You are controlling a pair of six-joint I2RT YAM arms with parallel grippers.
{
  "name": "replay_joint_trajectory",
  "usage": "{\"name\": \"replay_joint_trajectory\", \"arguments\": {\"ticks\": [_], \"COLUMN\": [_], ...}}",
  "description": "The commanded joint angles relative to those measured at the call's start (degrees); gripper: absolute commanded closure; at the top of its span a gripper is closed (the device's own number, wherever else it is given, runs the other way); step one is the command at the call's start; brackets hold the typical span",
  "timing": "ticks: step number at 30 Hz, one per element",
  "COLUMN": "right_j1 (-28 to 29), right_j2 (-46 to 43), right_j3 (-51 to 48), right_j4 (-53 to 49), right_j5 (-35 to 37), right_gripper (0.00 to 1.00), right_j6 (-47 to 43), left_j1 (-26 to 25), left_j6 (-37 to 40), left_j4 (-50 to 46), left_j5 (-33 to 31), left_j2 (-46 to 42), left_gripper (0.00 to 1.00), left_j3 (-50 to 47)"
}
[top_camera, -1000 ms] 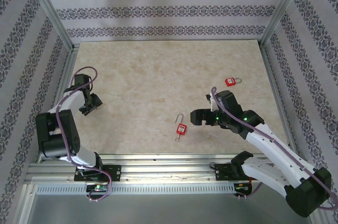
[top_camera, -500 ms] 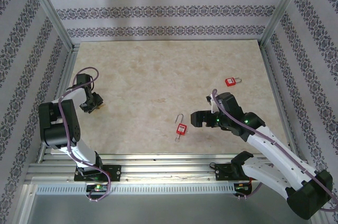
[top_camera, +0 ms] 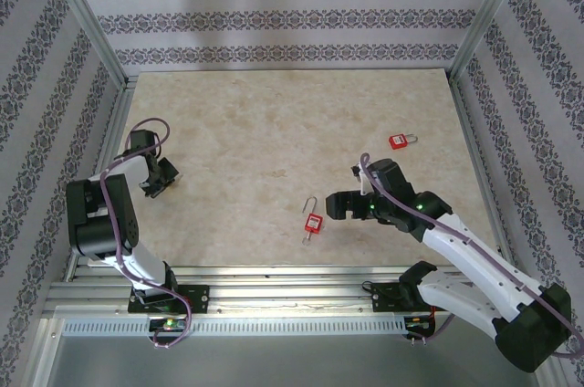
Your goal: Unlock with the key
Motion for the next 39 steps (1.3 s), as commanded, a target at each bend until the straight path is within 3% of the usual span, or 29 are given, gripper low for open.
{"name": "replay_joint_trajectory", "arguments": {"ticks": [1, 11, 18, 24, 34, 39], "right_j1": [0.92, 1.45, 2.6, 4.04, 5.63, 8.07], "right_j2": [0.57, 4.25, 3.54, 3.79, 13.85, 18.08], "right_j3": [-0.2, 1.48, 1.47, -3.68, -8.41, -8.23], "right_j4": [2.86, 9.63, 17.17, 33.06, 56.98, 63.51], "right_j5": [0.75, -1.98, -5.19, -8.76, -9.54, -8.77], "right_gripper": [0.02, 0.02, 0.02, 0.02, 0.03, 0.04], "right_j6": [1.77, 6.65, 15.82, 28.83, 50.46, 57.91], "left_j1": [0.35, -3.53, -14.97, -25.64, -41.94, -46.74], "left_j6": [-2.02, -1.5, 0.13, -1.78, -0.37, 1.73], "left_j4": [3.41, 2.39, -6.29, -5.85, 10.31, 18.62], "left_j5": [5.09, 15.09, 16.05, 14.96, 9.64, 7.18], "left_j2": [-5.16, -26.73, -37.62, -39.56, -38.28, -34.78], "left_gripper": [1.0, 1.0, 1.0, 1.0, 1.0, 1.0], "left_j3": [-3.88, -9.51, -4.95, -1.86, -5.13, -5.88]}}
